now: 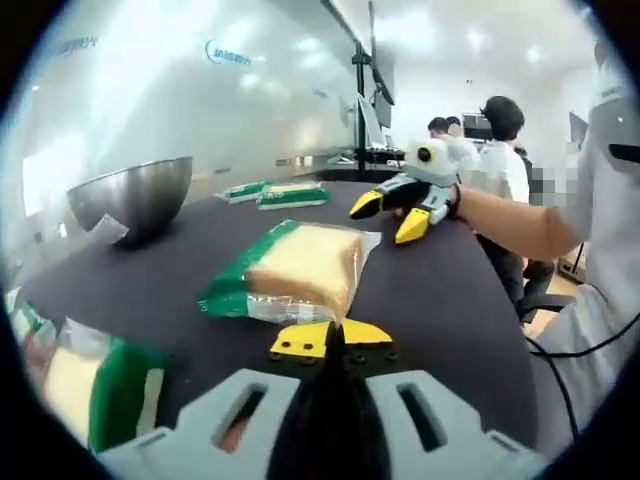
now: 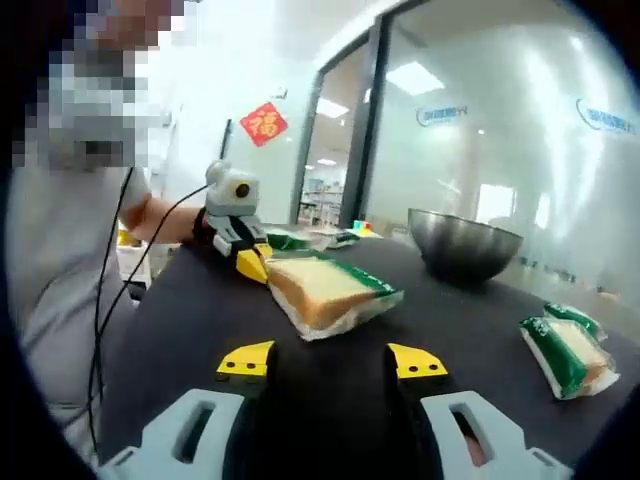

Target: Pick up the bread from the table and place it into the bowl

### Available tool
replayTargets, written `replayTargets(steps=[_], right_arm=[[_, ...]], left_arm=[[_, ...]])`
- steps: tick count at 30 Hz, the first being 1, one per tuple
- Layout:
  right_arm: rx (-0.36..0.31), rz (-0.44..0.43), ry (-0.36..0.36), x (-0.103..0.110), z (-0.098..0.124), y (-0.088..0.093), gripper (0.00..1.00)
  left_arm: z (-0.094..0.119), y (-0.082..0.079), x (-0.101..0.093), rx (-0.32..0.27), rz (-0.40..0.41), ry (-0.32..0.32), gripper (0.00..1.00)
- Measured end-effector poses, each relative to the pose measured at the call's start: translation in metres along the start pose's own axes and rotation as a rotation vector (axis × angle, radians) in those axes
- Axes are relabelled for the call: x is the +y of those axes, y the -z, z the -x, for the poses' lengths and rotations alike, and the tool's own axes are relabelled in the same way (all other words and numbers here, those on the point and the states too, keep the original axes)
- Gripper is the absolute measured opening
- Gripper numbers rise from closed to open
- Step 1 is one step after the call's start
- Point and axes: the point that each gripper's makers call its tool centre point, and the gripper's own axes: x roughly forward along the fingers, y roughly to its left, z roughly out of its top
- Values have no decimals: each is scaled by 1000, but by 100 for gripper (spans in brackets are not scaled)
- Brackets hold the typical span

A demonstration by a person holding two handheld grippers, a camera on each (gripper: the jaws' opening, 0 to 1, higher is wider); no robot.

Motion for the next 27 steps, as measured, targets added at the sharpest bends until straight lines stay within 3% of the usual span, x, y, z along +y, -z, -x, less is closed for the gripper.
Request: replayTargets(steps=[2,7,10,13,15,23,27], right_arm=[[-17,-50,-14,7,-4,-5,37],[27,-7,-7,18,-21,-1,33],[93,95,64,6,-25,9,21],[76,91,27,15,-25,6,6],[77,102,43,14,-25,5,4],[5,119,17,26,-22,-14,0],[-103,116,54,26,-19,-42,0]], left_arm=[[-2,-1,1,-8,8,-7,0],[-6,-2,2,-14,-16,-15,0],[-4,-2,3,-16,-8,-12,0],[-6,-2,-1,-15,-25,-11,0],[-6,-3,0,-14,-35,-11,0],[0,-11,5,-50,-92,-63,0],[5,-27,14,-98,-9,-84,0]])
